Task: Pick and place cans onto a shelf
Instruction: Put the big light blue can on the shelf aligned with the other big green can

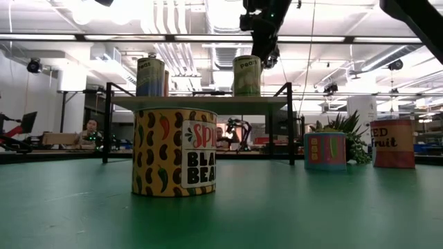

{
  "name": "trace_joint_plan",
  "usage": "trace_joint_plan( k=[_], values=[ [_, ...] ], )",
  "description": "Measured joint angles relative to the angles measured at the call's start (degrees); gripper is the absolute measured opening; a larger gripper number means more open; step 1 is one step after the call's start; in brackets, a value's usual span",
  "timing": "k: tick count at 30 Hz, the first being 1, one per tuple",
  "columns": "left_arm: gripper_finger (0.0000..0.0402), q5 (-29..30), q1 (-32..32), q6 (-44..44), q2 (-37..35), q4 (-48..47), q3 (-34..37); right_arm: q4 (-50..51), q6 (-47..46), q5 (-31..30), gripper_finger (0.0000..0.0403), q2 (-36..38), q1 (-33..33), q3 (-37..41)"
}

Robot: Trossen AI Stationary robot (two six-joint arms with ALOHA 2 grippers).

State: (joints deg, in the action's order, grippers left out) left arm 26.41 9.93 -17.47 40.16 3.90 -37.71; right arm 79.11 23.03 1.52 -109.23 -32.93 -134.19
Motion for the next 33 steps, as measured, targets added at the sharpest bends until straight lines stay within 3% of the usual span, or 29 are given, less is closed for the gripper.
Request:
trace_joint_plan(
  k=[15,33],
  values=[
    [0.0,0.02,-0.02,0.0,0.02,-0.44,0.0,-0.37,0.47,-0.04,0.0325,-3.28,0.0,0.02],
    [0.0,0.02,-0.02,-0.01,0.01,-0.48,0.0,-0.59,0.64,-0.02,0.0359,-3.28,0.02,0.02]
  ],
)
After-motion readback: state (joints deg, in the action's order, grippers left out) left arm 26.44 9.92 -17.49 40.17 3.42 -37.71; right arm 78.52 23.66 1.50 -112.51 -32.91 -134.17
